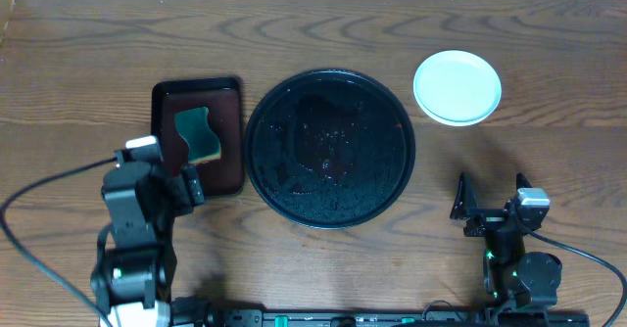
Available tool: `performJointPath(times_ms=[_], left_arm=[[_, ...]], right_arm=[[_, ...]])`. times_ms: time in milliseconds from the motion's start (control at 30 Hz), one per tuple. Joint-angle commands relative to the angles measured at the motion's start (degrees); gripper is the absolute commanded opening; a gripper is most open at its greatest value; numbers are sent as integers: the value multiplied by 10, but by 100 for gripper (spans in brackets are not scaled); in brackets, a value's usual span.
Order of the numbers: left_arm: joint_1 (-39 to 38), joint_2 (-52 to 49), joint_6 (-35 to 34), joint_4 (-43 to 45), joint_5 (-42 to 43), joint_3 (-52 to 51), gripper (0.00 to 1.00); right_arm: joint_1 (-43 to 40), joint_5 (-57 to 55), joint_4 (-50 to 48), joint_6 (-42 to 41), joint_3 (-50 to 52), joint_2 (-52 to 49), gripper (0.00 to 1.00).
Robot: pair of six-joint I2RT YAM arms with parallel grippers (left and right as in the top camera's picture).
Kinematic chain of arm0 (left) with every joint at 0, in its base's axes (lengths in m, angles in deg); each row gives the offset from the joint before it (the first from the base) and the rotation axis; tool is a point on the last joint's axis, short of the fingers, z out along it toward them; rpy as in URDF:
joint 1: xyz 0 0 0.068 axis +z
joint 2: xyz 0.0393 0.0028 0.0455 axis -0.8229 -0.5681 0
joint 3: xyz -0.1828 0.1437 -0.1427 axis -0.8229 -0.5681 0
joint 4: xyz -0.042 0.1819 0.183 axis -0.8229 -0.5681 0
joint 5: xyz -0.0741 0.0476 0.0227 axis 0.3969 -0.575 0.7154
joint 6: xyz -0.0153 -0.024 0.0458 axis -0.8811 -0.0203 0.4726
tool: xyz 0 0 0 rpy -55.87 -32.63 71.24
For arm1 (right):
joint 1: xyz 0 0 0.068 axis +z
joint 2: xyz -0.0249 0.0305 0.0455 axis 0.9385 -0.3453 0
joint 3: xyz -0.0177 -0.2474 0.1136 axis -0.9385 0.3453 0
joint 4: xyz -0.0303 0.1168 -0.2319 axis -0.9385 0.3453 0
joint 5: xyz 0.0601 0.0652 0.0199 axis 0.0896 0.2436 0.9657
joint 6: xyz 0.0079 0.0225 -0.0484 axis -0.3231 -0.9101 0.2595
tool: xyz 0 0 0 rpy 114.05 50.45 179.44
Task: Clean dirty plates on tray and stack at the side
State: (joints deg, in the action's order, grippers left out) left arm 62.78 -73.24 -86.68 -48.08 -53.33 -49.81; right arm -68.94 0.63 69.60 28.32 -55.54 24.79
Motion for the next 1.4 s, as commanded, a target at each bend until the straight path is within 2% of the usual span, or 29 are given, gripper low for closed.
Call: performJointPath(times_ms=[0, 167, 233, 500, 933, 1367], left_arm=[[1, 67, 6, 14, 9, -40, 96], [1, 151, 101, 67, 88, -117, 96], [1, 178, 117, 96, 100, -150, 96], [1, 281, 117, 197, 99, -248, 96], [1, 341, 117, 343, 99, -326, 96], [1, 394, 113, 370, 99, -370, 96]], right_arm=[[-5, -6, 3, 5, 1, 4, 99], [-5, -6, 3, 5, 1, 4, 99], [-5, -6, 3, 5, 1, 4, 99], [-5, -6, 3, 5, 1, 4, 99], [-5, -6, 3, 5, 1, 3, 99], [-5, -6, 3, 5, 1, 3, 99]])
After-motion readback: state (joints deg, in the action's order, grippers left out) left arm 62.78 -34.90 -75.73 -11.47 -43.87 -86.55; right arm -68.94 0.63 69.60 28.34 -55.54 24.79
